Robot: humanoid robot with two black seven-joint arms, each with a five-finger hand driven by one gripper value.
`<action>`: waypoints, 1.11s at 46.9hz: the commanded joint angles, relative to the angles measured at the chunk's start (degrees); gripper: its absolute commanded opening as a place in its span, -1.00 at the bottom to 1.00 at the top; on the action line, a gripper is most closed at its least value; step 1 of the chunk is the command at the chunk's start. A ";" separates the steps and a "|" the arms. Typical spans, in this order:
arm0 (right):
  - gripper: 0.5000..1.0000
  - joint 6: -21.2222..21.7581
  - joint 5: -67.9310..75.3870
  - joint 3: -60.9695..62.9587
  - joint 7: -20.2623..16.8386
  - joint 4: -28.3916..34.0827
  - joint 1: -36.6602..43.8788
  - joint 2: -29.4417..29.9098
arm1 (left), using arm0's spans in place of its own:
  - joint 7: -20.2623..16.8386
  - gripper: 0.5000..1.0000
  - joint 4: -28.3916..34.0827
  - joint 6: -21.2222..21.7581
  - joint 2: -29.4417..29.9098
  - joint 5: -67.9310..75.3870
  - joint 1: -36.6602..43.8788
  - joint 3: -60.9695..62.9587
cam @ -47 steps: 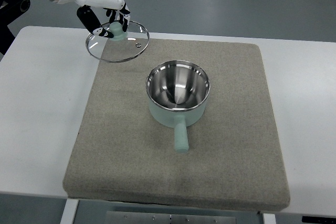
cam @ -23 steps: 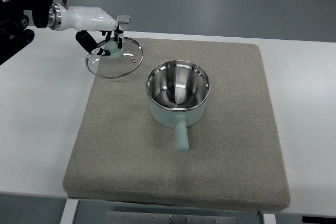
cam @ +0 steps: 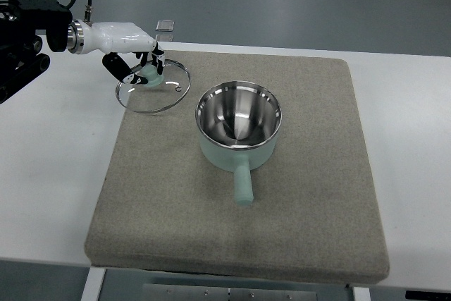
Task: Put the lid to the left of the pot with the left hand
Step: 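Carry the lid beside the pot and lower it onto the pad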
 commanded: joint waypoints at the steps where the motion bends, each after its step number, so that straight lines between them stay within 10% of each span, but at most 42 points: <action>1: 0.69 0.00 0.01 -0.09 0.00 0.00 -0.01 0.00 | 0.01 -1.00 1.29 0.02 -0.60 0.15 0.66 0.00; 37: 0.69 0.00 -0.08 0.00 0.00 0.00 -0.10 0.00 | 0.01 -1.00 1.64 1.60 -1.48 0.24 2.42 0.09; 42: 0.69 0.00 -0.08 0.00 0.00 0.00 -0.01 0.00 | 0.01 -0.39 1.38 1.60 -1.48 0.06 2.51 0.09; 52: 0.69 0.00 0.01 0.00 0.00 0.00 -0.01 0.00 | 0.01 0.20 1.20 1.60 -1.48 -0.20 2.60 0.00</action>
